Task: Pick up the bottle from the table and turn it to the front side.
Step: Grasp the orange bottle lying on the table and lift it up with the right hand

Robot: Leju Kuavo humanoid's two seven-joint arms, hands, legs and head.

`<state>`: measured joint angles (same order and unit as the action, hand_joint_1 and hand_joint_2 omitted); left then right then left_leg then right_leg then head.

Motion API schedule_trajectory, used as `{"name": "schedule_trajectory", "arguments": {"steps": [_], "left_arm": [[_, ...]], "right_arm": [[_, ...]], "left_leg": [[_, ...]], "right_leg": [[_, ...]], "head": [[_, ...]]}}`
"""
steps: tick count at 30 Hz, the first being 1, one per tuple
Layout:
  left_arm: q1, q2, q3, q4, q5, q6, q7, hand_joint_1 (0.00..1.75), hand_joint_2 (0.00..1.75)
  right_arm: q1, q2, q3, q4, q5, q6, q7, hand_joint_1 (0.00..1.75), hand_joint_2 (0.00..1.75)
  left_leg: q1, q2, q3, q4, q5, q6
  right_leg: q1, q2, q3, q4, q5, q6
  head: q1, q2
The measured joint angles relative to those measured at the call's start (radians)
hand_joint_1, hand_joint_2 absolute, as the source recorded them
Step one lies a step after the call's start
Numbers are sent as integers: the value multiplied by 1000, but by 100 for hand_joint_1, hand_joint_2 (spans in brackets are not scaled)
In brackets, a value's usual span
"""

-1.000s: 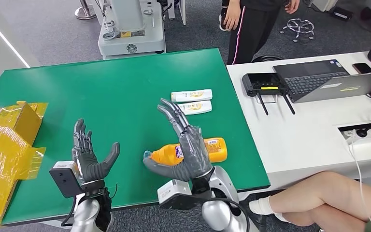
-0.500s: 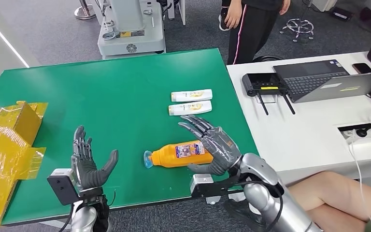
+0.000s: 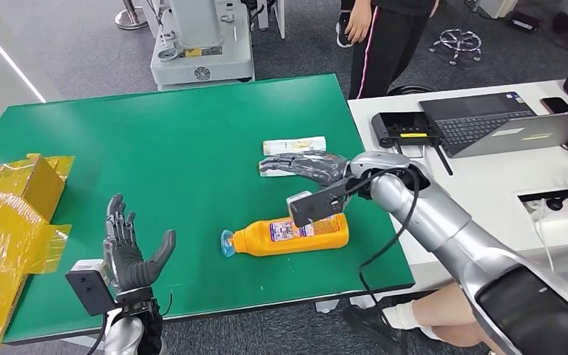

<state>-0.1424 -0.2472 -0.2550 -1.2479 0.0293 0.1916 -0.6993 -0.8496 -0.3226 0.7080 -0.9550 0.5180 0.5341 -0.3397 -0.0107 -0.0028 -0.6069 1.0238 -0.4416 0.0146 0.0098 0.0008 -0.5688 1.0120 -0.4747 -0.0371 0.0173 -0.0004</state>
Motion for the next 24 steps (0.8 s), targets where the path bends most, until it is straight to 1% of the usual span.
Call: {"name": "schedule_trajectory", "arguments": {"steps": [4,8,11,16,24], "left_arm": [[0,0,3,0,3,9,0,0,175],[0,0,4,0,8,18,0,0,175],[-1,1,5,0,14,22,0,0,175],[-7,0,5,-1,29,31,0,0,175],[-14,3,7,-1,46,40,0,0,175]], "right_arm": [[-80,60,99,144,-31,11,11,0,175],[-106,114,159,250,-49,0,38,0,175],[-117,144,198,319,-57,-6,67,0,175],[-131,162,247,386,-64,1,128,0,175],[-175,155,320,420,-63,27,195,0,175]], "left_leg": [[1,0,0,0,0,0],[1,0,0,0,0,0],[1,0,0,0,0,0],[1,-1,-1,1,0,0],[1,-1,-1,2,0,0]], "right_leg": [[0,0,0,0,0,0],[0,0,0,0,0,0],[0,0,0,0,0,0],[0,-1,0,0,0,0],[0,0,0,0,0,1]], "head": [[0,0],[0,0],[0,0],[0,0],[0,0]]}}
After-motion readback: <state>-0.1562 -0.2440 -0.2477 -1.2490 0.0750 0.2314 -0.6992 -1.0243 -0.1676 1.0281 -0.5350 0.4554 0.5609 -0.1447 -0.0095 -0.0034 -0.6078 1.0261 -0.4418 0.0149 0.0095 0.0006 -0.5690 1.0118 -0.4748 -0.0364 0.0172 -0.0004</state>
